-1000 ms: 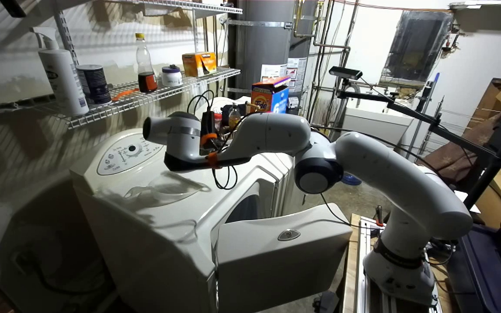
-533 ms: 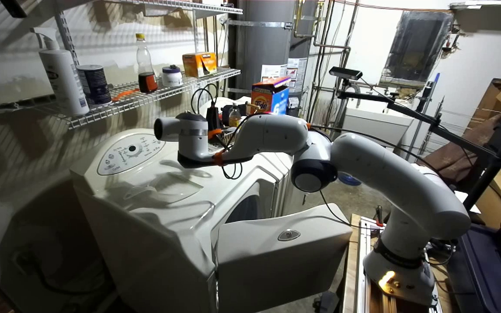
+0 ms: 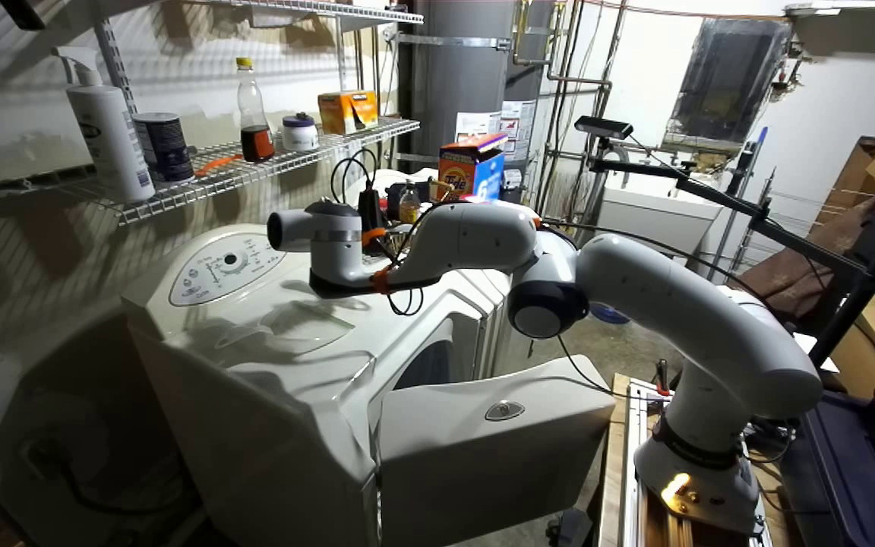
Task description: Use the green brush to sweep the top of the machine on the left.
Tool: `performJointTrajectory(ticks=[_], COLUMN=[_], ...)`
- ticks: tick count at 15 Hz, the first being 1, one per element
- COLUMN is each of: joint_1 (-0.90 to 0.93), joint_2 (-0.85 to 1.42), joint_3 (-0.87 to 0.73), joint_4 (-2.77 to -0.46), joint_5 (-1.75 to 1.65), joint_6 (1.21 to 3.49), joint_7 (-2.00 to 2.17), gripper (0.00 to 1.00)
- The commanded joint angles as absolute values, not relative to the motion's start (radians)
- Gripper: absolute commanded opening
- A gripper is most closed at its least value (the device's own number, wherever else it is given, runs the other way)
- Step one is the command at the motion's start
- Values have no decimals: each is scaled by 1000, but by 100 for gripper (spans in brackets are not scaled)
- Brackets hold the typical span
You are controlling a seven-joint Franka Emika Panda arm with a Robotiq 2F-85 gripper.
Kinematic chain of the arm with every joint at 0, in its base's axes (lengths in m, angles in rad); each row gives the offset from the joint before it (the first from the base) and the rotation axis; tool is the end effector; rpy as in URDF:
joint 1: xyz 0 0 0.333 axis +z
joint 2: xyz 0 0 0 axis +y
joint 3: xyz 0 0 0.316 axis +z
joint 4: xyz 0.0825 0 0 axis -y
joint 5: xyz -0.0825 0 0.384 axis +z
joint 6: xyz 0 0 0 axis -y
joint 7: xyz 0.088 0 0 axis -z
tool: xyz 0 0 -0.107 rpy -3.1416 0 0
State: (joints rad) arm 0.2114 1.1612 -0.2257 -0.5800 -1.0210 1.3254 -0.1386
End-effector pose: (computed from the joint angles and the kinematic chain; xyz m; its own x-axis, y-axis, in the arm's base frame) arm 0.7697 -0.0124 0.3540 0.9281 -0.1005 -0.3586 0.3074 -0.3369 0.8899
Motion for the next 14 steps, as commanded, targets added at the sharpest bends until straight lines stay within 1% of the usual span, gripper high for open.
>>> performJointTrajectory(ticks=[1,10,14], joint_1=[174,74,56], joint_2=[1205,1348,1367], joint_3=[-246,-307,-351], joint_4=[-566,-500,-503], joint_5=[-1042,-1071,-1092], joint_6=[1355,1463,1528], joint_7=[-205,-302,-301], gripper=[3,3,3])
